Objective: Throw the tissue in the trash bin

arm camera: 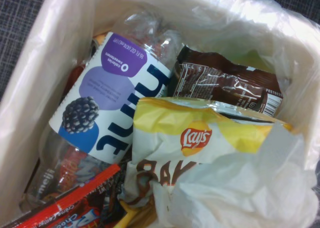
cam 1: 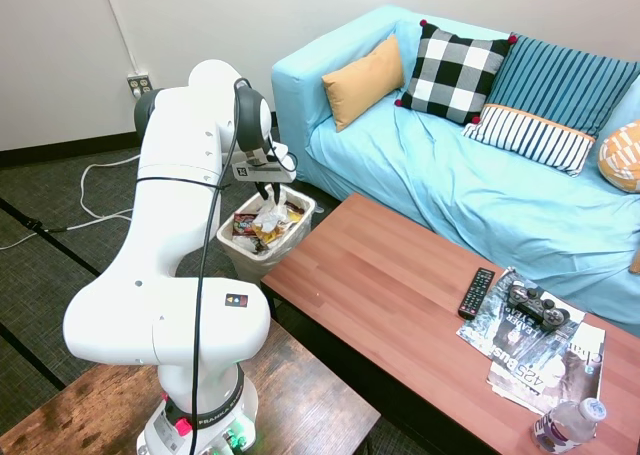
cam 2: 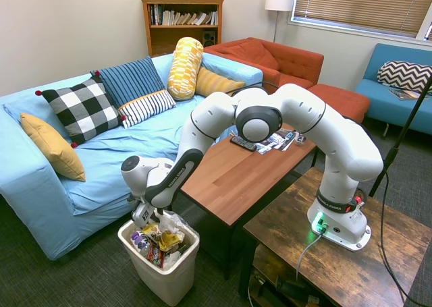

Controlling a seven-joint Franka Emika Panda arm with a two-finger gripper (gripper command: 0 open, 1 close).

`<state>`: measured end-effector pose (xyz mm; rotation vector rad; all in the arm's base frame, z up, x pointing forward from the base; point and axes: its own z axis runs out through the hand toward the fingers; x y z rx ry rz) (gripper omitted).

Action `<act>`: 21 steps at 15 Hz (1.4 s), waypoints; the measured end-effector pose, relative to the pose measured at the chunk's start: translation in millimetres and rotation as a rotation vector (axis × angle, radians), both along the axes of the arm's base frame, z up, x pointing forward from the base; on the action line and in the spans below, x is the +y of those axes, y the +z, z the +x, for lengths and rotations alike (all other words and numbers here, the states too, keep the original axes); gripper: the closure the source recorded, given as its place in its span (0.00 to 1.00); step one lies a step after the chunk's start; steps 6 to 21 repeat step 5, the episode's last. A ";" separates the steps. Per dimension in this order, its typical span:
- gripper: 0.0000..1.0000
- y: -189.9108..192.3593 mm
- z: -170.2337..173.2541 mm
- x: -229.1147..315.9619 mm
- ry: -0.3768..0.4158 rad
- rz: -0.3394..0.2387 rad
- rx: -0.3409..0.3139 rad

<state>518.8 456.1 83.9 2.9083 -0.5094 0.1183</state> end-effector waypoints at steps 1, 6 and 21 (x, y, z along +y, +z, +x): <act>0.00 0.4 0.3 -0.1 -0.001 -0.003 0.002; 0.00 3.3 1.3 0.4 -0.005 -0.008 0.002; 0.00 3.3 1.3 0.4 -0.005 -0.008 0.002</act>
